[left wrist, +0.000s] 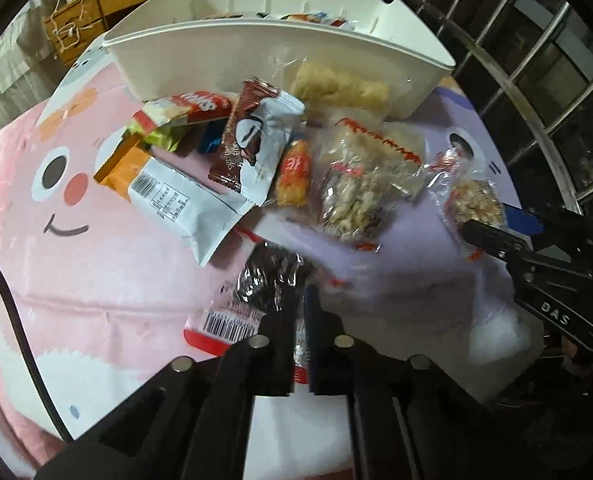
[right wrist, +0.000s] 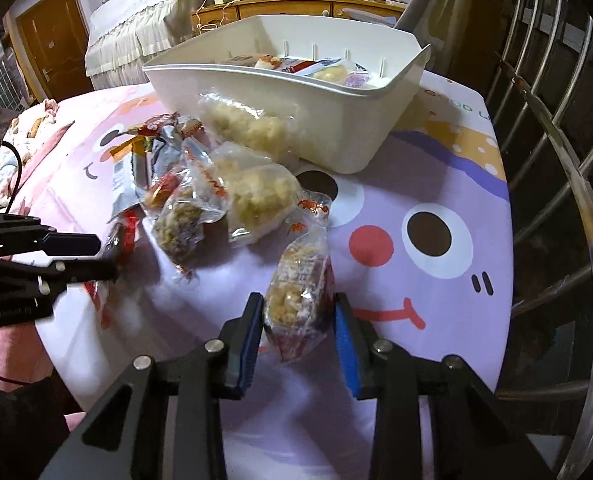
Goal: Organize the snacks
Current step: 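Grasp a clear puffed-snack bag with the right gripper while the left approaches a dark cake pack, then close the left gripper on the dark cake pack and lift while the right holds its bag, then carry both snacks over the white tray and open both grippers, then move both tools back over the remaining snacks, then grasp the orange-and-white bar with the left gripper while the right grasps a small clear snack bag, then carry both snacks over the white tray and open both grippers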
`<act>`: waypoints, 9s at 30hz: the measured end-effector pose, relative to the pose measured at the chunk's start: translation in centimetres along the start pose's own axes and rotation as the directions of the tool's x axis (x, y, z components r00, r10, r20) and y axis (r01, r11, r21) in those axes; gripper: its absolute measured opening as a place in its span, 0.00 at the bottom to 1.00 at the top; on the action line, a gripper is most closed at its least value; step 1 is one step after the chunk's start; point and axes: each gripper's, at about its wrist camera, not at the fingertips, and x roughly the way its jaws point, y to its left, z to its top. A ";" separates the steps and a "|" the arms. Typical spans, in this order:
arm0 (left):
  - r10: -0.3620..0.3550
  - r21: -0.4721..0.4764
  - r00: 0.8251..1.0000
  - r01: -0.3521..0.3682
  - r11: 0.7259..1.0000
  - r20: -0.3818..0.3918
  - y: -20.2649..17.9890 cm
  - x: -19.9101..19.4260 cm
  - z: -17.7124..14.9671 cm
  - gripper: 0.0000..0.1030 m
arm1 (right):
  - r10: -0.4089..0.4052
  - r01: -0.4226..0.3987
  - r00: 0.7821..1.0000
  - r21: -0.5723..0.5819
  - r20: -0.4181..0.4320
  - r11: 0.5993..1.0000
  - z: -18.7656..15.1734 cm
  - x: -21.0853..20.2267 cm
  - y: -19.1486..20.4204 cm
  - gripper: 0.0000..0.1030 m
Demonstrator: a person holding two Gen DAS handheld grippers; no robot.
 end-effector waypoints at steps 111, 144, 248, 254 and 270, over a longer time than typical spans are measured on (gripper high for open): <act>-0.089 0.025 0.978 0.086 0.996 0.190 10.4 -10.2 25.2 0.78 | -0.127 0.066 0.984 0.407 0.125 0.911 17.2 -4.9 -4.6 0.56; 0.067 -0.304 0.981 -0.008 0.953 0.183 14.3 -10.5 8.0 0.78 | 0.234 -0.124 0.967 0.618 -0.099 0.776 7.4 -3.4 -1.7 0.72; 0.101 -0.295 0.984 -0.141 0.945 -0.144 11.7 -10.2 10.2 0.31 | 0.226 -0.006 0.948 0.696 -0.225 0.718 7.1 -1.5 -2.0 0.38; 0.104 -0.190 0.991 -0.118 0.975 -0.083 10.3 -13.3 13.1 0.31 | 0.168 -0.035 0.977 0.669 -0.135 0.743 9.8 -4.2 -3.5 0.38; 0.092 -0.051 0.995 -0.089 0.995 0.047 9.3 -15.1 22.8 0.31 | 0.026 -0.043 0.999 0.602 0.037 0.797 15.6 -7.0 -5.0 0.38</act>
